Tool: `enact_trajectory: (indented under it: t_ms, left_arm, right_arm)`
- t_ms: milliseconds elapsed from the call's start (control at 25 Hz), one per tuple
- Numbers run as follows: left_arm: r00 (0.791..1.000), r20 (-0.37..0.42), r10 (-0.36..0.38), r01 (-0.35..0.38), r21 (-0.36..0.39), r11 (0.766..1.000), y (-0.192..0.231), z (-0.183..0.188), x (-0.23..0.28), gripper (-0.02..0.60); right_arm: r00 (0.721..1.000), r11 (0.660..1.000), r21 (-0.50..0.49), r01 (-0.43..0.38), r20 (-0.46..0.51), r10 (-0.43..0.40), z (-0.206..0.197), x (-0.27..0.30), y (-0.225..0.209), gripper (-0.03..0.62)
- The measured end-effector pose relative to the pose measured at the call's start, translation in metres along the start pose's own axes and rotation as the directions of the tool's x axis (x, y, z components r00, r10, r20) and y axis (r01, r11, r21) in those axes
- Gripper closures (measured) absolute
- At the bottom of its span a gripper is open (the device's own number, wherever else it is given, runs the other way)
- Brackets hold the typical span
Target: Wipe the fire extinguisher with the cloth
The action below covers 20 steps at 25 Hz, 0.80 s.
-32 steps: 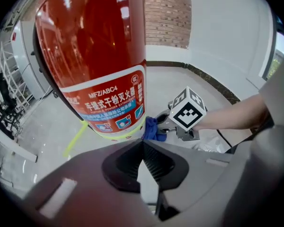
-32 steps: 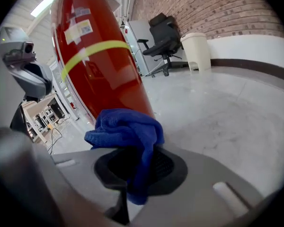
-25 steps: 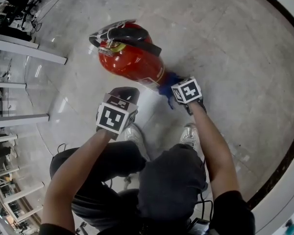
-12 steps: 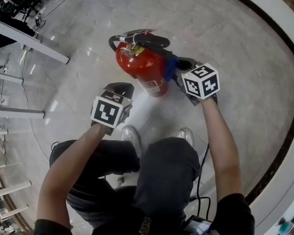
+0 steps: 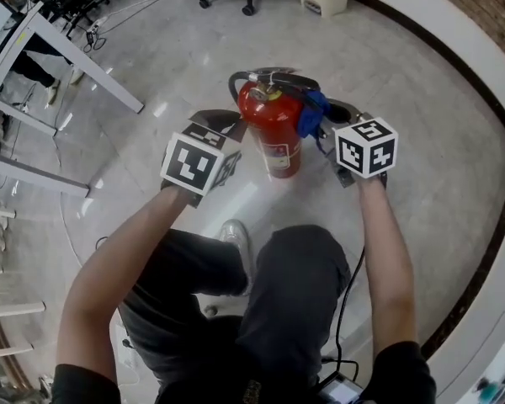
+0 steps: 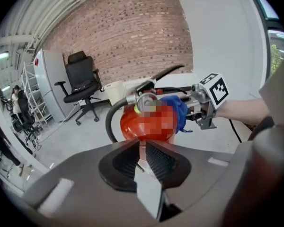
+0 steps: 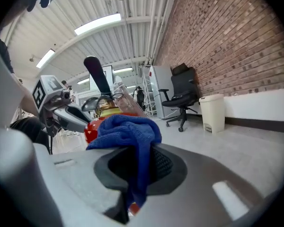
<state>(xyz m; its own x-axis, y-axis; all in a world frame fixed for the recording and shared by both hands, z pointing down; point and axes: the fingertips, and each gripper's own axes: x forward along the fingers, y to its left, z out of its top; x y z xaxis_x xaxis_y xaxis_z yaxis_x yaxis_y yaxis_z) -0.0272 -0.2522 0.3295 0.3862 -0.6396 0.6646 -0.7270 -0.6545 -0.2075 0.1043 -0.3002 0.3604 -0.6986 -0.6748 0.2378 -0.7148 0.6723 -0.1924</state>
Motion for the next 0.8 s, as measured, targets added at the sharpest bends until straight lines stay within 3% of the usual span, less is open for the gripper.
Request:
enact_trajectory:
  t_ms: [160, 240, 480, 800]
  left_arm:
    - [1.0, 0.002, 0.031, -0.031, -0.007, 0.999, 0.002, 0.008, -0.007, 0.516]
    - [0.999, 0.025, 0.032, -0.03, -0.043, 0.999, 0.001, 0.01, -0.013, 0.434]
    - [0.987, 0.142, 0.072, -0.07, -0.019, 0.997, -0.006, 0.048, -0.034, 0.331]
    - [0.967, 0.254, 0.02, -0.069, 0.183, 0.981, -0.054, 0.12, -0.034, 0.29]
  right_arm:
    - [1.0, 1.0, -0.029, 0.005, -0.019, -0.006, 0.005, -0.013, 0.012, 0.546]
    - [0.999, 0.999, -0.047, 0.006, -0.039, -0.008, 0.003, -0.017, 0.017, 0.546]
    - [0.993, 0.996, -0.078, 0.039, -0.112, -0.048, -0.006, -0.032, 0.019, 0.546]
    - [0.986, 0.991, -0.11, 0.072, -0.143, -0.088, -0.01, -0.073, 0.02, 0.546]
